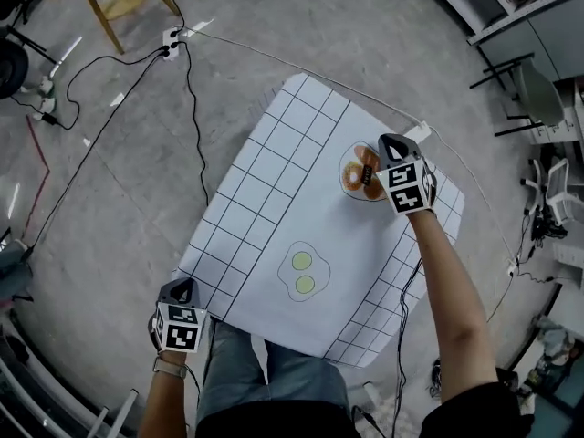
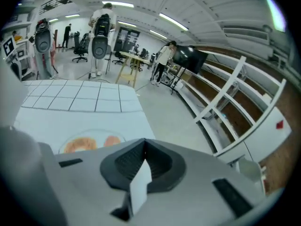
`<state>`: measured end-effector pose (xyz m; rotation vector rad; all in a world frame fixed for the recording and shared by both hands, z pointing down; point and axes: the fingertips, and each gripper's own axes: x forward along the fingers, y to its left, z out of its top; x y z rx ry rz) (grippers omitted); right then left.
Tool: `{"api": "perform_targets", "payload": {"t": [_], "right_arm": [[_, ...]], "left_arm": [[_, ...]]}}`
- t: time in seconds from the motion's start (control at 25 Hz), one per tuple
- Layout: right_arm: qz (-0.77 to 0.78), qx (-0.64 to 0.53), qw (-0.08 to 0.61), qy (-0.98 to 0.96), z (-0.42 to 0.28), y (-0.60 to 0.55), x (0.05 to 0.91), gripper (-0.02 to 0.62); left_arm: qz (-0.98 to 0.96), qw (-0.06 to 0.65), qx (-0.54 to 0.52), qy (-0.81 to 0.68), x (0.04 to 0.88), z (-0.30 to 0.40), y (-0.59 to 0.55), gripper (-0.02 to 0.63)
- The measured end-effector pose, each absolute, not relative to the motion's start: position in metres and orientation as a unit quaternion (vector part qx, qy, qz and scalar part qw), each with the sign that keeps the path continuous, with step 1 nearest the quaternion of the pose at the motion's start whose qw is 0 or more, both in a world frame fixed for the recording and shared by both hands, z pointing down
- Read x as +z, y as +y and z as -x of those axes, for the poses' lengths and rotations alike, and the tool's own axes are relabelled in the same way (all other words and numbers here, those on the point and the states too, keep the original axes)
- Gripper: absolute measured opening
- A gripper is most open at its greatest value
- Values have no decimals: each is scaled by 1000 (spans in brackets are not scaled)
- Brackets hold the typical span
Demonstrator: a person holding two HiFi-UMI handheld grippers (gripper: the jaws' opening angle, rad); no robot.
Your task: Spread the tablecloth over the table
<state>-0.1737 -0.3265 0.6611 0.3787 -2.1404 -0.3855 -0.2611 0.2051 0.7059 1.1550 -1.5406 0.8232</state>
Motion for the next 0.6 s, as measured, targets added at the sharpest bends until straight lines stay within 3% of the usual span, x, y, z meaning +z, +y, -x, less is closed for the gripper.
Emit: {"api": "perform_targets", "payload": {"t": [0.16, 0.36, 0.6], "right_arm": [[-233, -119, 483, -836, 65, -350, 667, 9], [-294, -84, 518, -799, -45, -368, 676, 9], [-316, -66, 532, -783, -116, -379, 683, 9]], "left_arm": [[-541, 476, 347, -600, 700, 225, 179, 14], [-637, 442, 389, -497, 705, 129, 141, 14], [-694, 401, 439, -406, 720, 42, 101, 14]]}}
